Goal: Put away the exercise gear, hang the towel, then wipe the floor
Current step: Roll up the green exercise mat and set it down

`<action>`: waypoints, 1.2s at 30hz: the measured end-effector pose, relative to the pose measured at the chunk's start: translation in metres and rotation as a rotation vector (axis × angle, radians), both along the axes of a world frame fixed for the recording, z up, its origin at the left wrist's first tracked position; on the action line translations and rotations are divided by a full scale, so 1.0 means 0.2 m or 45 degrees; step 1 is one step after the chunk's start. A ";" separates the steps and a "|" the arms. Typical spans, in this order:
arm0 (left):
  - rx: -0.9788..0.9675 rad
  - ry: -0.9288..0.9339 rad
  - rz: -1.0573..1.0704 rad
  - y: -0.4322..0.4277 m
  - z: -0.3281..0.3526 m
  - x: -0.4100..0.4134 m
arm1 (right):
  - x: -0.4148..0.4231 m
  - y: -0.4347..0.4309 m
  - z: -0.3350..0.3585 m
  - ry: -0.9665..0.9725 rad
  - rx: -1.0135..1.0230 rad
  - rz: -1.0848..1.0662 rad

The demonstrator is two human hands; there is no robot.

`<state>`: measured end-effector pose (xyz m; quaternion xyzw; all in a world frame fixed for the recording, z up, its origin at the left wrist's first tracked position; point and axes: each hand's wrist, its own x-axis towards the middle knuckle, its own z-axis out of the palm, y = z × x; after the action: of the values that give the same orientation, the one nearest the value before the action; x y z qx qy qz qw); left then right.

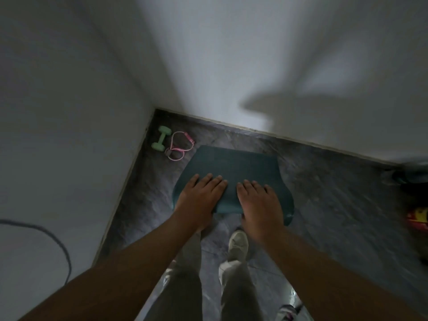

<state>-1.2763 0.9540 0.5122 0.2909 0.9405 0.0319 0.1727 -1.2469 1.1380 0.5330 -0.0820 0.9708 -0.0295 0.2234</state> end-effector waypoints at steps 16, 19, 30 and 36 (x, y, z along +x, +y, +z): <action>0.141 0.142 -0.014 -0.13 -1.27 -1.02 | -0.97 -0.14 -1.25 0.138 0.107 -0.077; 0.129 0.155 -0.016 -0.17 -1.52 -1.05 | -1.00 -0.20 -1.52 0.127 0.112 -0.097; 0.012 0.022 -0.163 -0.39 -2.11 -0.70 | -0.59 -0.42 -2.17 -0.059 0.066 -0.145; 0.062 -0.009 -0.275 -0.40 -2.02 -0.65 | -0.47 -0.41 -2.08 -0.027 0.015 -0.216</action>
<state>-1.4062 0.8744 0.1077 0.3945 0.9021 0.0368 0.1711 -1.3412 1.0556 0.1171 0.0023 0.9720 -0.0435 0.2309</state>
